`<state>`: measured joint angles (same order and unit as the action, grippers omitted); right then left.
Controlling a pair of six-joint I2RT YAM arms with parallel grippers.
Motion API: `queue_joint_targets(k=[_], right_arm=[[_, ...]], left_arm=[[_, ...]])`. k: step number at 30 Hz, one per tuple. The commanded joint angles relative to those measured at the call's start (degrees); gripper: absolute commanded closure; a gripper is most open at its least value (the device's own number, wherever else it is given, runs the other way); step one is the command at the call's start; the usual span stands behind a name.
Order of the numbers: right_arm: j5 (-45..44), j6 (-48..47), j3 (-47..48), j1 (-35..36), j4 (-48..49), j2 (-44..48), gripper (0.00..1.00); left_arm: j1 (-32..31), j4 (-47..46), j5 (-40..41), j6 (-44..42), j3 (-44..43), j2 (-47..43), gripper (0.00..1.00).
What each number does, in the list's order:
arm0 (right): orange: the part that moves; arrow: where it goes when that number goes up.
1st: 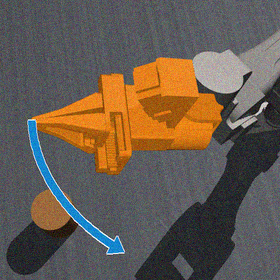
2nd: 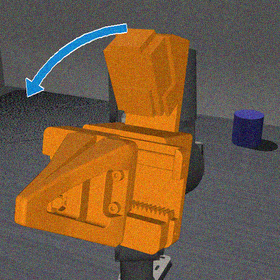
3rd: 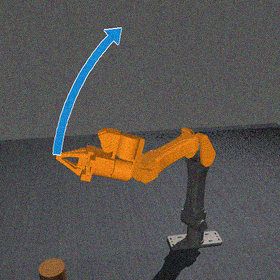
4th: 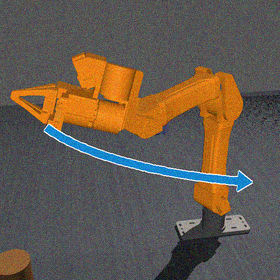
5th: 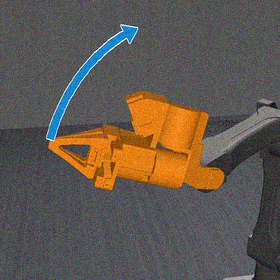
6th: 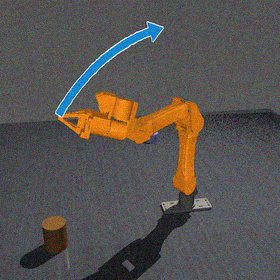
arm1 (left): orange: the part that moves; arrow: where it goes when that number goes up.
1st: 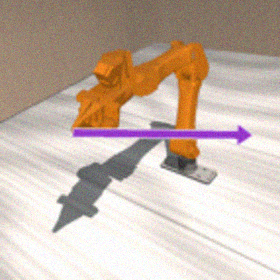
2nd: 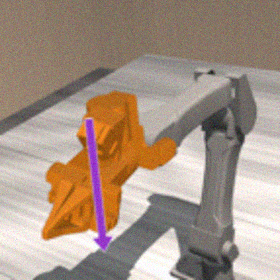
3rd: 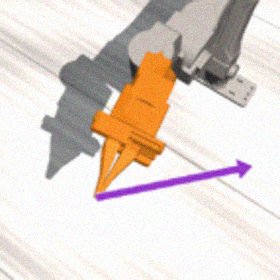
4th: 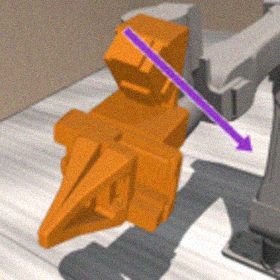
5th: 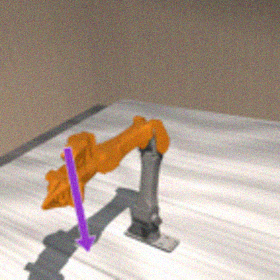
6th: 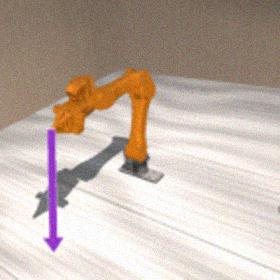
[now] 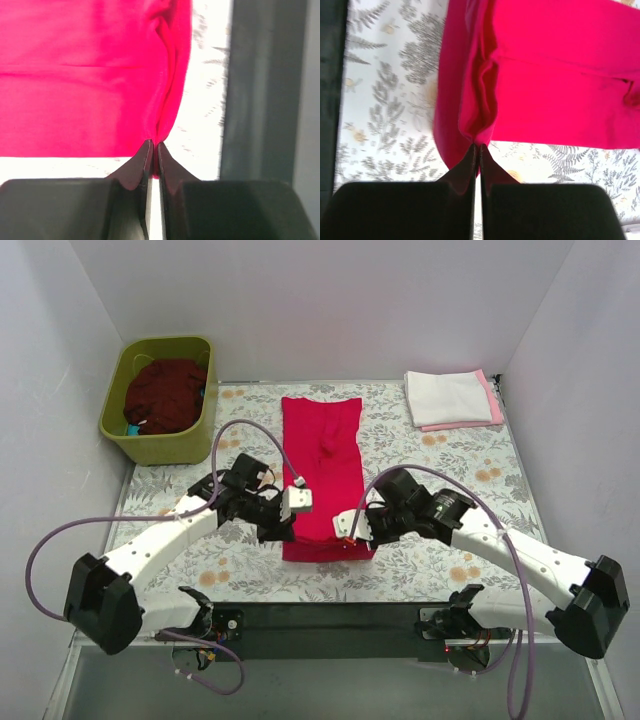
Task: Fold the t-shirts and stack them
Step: Fold the tshirt
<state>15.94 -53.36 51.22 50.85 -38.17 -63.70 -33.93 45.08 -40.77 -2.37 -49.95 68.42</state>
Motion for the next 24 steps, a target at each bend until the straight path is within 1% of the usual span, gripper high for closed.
queue_joint_targets(k=[1, 3, 9, 14, 18, 19, 24], right_arm=[[3.4, -8.2, 4.1, -4.8, -0.8, -4.0, 0.99], [4.7, -11.4, 6.6, -8.3, -0.6, -7.9, 0.99], [7.3, -16.3, 14.5, -14.5, 0.5, -17.9, 0.99], [8.0, -19.2, 19.7, -17.4, 2.4, -25.1, 0.99], [8.4, -20.7, 24.7, -20.0, 3.7, -31.3, 0.99], [8.6, -21.0, 27.0, -20.3, 3.6, -32.3, 0.99], [8.7, -22.7, 31.7, -21.0, 3.8, -37.8, 0.99]], left_arm=[[4.0, -2.9, -2.5, -2.9, -4.8, 3.7, 1.00], [6.5, -3.2, -2.8, -4.1, -6.7, 7.8, 1.00], [12.6, -4.6, -2.8, -10.1, -15.0, 17.9, 1.00], [15.9, -4.0, -4.6, -12.4, -22.9, 27.3, 1.00], [18.3, -6.0, -4.6, -13.4, -25.7, 31.1, 1.00], [18.6, -6.3, -4.6, -13.7, -26.2, 32.5, 1.00], [20.0, -7.7, -4.1, -14.3, -30.7, 37.0, 1.00]])
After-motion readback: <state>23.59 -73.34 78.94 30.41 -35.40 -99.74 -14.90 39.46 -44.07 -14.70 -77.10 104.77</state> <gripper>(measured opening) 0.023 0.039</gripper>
